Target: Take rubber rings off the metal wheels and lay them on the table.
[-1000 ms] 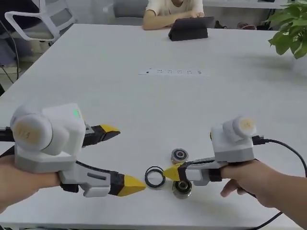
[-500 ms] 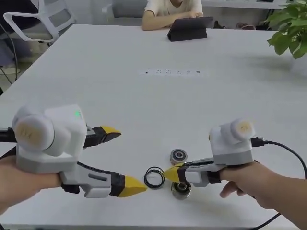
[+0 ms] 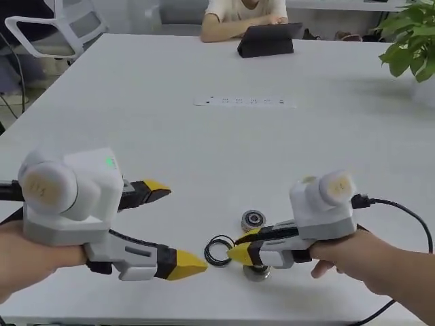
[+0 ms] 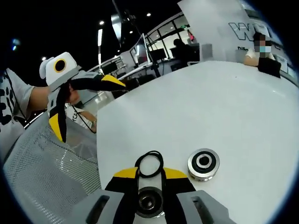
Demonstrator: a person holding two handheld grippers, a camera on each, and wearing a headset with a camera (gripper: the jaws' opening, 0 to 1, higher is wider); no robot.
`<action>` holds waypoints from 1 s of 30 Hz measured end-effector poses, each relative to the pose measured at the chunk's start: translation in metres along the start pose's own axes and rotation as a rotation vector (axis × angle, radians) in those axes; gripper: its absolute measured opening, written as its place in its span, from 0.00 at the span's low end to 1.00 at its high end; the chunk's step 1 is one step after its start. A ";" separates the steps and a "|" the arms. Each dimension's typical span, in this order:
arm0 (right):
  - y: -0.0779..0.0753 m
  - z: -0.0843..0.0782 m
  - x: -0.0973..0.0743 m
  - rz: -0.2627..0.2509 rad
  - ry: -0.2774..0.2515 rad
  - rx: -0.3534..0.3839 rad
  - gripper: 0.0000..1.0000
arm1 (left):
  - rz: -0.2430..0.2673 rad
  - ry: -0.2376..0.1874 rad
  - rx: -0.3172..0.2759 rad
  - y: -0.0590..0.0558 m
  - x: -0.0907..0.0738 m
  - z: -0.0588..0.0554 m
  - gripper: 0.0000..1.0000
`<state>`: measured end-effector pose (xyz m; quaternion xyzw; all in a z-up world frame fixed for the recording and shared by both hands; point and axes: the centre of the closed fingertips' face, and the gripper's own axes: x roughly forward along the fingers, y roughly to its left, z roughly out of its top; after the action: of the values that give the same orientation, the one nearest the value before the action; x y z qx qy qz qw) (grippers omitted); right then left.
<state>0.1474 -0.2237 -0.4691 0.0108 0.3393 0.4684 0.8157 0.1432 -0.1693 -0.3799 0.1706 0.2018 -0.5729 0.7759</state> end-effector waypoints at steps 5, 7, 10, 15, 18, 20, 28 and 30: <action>0.001 0.003 -0.002 0.001 -0.011 -0.017 0.20 | -0.005 0.005 0.000 -0.002 0.000 -0.001 0.75; 0.002 0.006 -0.004 0.000 -0.020 -0.015 0.21 | -0.006 0.006 0.000 -0.003 0.000 -0.001 0.75; 0.000 0.008 -0.007 -0.005 -0.034 -0.013 0.22 | -0.006 0.005 0.001 -0.003 0.000 0.001 0.75; -0.002 0.013 -0.015 -0.022 -0.061 -0.015 0.25 | -0.005 0.001 0.001 -0.004 0.000 0.003 0.75; -0.004 0.017 -0.020 -0.030 -0.081 -0.010 0.26 | -0.004 0.000 0.003 -0.005 0.000 0.003 0.75; -0.004 0.019 -0.023 -0.036 -0.091 -0.015 0.27 | -0.003 0.000 0.003 -0.006 0.000 0.004 0.75; -0.006 0.030 -0.040 -0.064 -0.143 -0.030 0.31 | 0.007 -0.010 0.008 -0.003 -0.004 0.009 0.76; -0.006 0.033 -0.045 -0.075 -0.155 -0.043 0.32 | 0.013 -0.012 0.007 -0.002 -0.005 0.010 0.75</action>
<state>0.1555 -0.2520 -0.4211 0.0166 0.2650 0.4425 0.8566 0.1412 -0.1709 -0.3691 0.1712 0.1941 -0.5698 0.7800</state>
